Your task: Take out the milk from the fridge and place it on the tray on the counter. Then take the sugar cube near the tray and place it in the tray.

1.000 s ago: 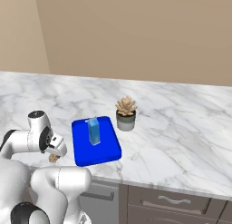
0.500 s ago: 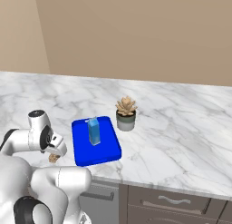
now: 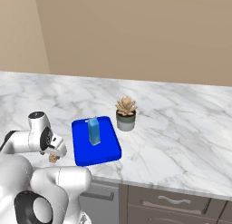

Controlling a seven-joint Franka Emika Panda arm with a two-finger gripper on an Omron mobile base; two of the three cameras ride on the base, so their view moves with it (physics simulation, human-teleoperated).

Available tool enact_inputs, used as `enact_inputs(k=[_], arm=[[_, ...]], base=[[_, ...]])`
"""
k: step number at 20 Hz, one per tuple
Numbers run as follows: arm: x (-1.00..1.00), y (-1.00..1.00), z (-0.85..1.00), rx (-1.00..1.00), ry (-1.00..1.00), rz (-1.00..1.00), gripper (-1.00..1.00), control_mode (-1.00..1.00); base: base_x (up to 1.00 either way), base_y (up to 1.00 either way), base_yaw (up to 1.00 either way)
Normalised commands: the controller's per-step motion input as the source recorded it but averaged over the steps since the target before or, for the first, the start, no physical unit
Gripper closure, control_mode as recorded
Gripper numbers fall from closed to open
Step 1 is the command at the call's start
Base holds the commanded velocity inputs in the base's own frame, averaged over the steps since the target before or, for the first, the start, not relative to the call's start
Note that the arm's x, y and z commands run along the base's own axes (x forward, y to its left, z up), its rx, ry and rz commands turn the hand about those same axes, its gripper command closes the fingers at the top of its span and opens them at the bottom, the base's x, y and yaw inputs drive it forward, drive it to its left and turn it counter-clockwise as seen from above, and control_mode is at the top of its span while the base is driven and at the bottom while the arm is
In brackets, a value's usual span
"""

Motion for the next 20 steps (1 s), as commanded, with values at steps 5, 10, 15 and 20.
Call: enact_inputs(k=[5,10,15,20], arm=[[0.00,0.00,-0.21,0.00,0.00,0.03,-1.00,-1.00],[0.00,-0.01,-0.22,0.00,0.00,0.02,-1.00,-1.00],[0.00,-0.09,-0.23,0.00,0.00,0.01,-1.00,-1.00],[0.00,-0.06,-0.24,0.00,0.00,0.00,1.00,-1.00]], base=[[0.00,0.00,0.00],[0.00,0.00,0.00],[0.00,0.00,0.00],[0.00,0.00,0.00]])
